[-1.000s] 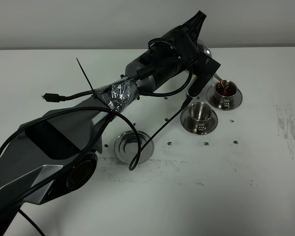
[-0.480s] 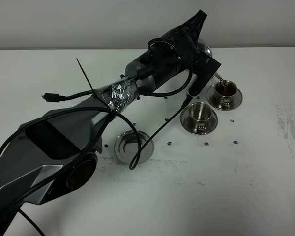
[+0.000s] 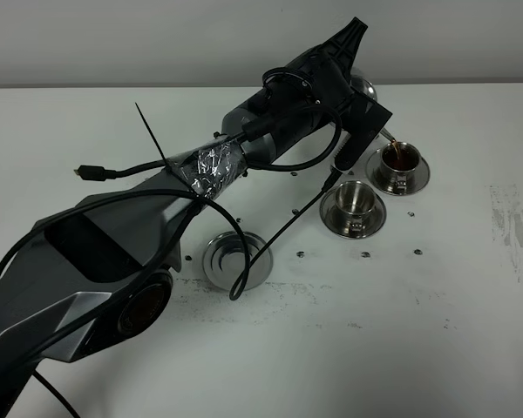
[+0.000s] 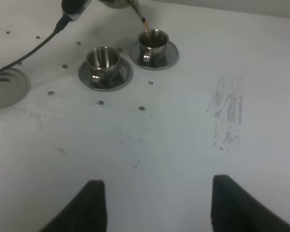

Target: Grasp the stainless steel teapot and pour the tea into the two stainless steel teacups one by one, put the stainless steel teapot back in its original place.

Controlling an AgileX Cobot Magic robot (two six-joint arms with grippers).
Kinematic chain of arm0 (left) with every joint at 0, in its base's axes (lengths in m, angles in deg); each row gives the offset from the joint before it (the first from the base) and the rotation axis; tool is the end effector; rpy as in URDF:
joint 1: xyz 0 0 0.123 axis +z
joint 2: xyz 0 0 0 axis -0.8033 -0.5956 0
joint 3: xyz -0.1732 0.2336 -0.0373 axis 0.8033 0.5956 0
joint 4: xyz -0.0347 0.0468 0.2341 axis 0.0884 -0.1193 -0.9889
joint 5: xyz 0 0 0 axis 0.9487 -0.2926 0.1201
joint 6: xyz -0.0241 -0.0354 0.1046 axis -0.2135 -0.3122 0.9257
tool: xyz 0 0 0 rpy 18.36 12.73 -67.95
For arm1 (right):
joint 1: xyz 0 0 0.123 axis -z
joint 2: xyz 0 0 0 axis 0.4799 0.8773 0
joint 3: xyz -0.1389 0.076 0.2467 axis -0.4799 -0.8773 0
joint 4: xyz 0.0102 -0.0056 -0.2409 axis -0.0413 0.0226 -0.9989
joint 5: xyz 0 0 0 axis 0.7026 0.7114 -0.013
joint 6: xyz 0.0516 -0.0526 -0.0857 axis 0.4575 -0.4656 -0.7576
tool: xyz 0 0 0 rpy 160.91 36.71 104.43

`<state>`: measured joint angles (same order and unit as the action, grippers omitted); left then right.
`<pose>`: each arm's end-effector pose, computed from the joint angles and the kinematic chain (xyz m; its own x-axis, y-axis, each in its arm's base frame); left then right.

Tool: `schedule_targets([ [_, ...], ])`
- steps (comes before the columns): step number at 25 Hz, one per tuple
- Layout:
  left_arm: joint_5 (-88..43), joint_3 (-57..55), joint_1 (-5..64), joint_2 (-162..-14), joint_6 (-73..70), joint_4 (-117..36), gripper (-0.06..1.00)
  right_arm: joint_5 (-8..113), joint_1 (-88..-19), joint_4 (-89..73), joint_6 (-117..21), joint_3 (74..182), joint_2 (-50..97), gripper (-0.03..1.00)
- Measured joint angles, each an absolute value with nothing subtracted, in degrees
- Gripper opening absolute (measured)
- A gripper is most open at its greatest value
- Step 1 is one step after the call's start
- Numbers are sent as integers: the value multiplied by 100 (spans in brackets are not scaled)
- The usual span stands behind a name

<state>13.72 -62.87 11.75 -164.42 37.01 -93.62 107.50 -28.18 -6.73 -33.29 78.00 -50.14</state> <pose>0.4749 -0.3609 0.1869 0.4614 0.7679 0.4444 0.3273 -0.6129 0.7192 -0.0101 0.0164 0.2642 -0.4655 -0.0720 -0.8821 -0.1549 0.9879 0.0011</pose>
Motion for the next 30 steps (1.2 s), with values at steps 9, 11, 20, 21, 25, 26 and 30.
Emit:
schedule_targets([
  [9,1361,-6287,1175,-16442,3695,-9355,18,10750,-2818,-673,-3329,7800,-5014,47],
  [11,1366,-6287,1182,-16442,3631,-9328,18,10750,-2818,-673,-3329,7800,-5014,47],
  [20,1539,-6287,1301,-16442,3144,-8815,18,10750,-2818,-673,-3329,7800,-5014,47],
  [21,1566,-6287,1338,-16442,3144,-8724,18,10750,-2818,-673,-3329,7800,-5014,47],
  [25,1670,-6287,1450,-16442,3111,-8308,18,10750,-2818,-673,-3329,7800,-5014,47],
  [26,1696,-6287,1474,-16442,3099,-8150,18,10750,-2818,-673,-3329,7800,-5014,47],
  [30,1908,-6287,1557,-16368,2969,-7527,18,10750,-2818,-668,-3329,7800,-5014,47],
])
